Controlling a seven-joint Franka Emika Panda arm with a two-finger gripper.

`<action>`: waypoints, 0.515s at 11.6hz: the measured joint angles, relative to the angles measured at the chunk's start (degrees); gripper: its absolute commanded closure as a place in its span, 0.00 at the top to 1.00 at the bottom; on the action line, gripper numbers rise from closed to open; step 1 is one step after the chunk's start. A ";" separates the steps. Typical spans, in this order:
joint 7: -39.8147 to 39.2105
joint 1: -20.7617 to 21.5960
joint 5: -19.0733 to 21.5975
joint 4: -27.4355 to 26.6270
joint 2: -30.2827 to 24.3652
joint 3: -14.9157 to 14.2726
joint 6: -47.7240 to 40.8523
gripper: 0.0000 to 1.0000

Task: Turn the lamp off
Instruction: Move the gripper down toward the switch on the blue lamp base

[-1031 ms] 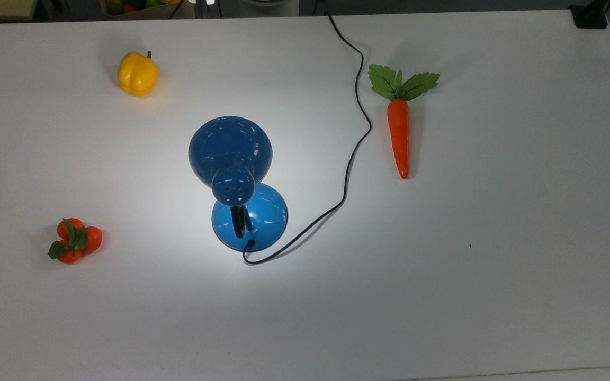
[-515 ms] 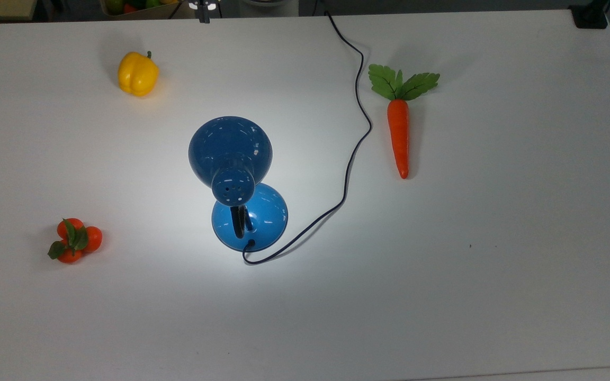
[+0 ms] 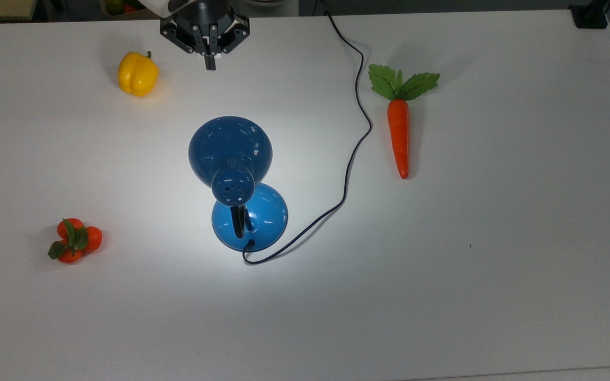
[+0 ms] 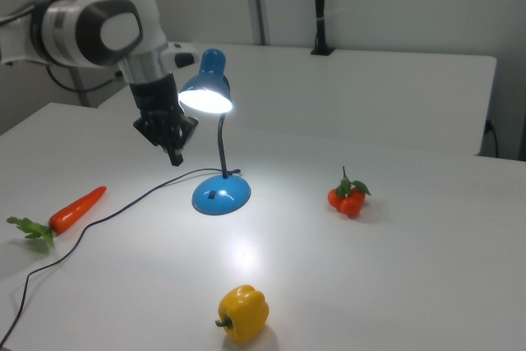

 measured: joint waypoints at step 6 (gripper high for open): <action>-0.06 0.74 0.00 -4.03 6.92 0.03 14.38 0.00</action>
